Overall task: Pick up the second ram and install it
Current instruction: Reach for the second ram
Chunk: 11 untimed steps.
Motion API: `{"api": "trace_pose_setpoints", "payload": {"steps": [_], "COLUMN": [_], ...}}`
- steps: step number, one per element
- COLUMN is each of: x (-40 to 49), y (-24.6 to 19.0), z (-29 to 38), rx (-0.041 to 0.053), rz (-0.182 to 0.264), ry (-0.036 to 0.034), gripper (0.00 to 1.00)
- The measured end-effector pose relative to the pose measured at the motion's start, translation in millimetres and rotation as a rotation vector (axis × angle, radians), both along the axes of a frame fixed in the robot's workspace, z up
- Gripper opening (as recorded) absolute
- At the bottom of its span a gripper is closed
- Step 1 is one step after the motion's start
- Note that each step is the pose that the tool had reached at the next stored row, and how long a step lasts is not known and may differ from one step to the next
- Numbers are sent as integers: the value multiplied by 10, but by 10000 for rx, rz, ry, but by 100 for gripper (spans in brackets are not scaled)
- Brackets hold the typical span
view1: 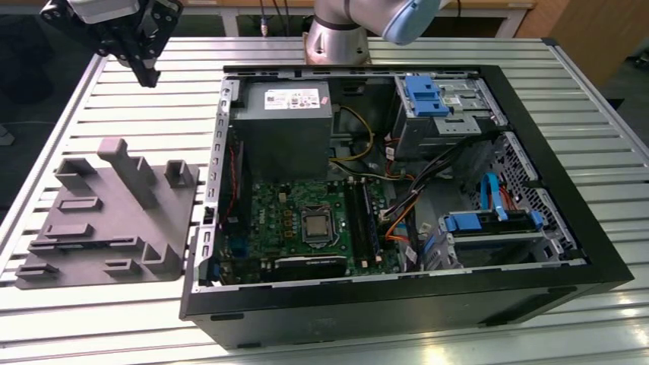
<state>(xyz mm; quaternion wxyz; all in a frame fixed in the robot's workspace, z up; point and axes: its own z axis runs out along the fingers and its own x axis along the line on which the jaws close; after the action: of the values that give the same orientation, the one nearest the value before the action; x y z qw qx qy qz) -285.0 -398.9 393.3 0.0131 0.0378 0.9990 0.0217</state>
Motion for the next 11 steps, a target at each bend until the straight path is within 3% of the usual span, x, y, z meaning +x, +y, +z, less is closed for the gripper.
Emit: {"api": "trace_pose_setpoints", "payload": {"steps": [11], "x": [-35], "y": [0], "z": [0], "rx": [0], "rz": [0], "ry": [1], "gripper": [11]}}
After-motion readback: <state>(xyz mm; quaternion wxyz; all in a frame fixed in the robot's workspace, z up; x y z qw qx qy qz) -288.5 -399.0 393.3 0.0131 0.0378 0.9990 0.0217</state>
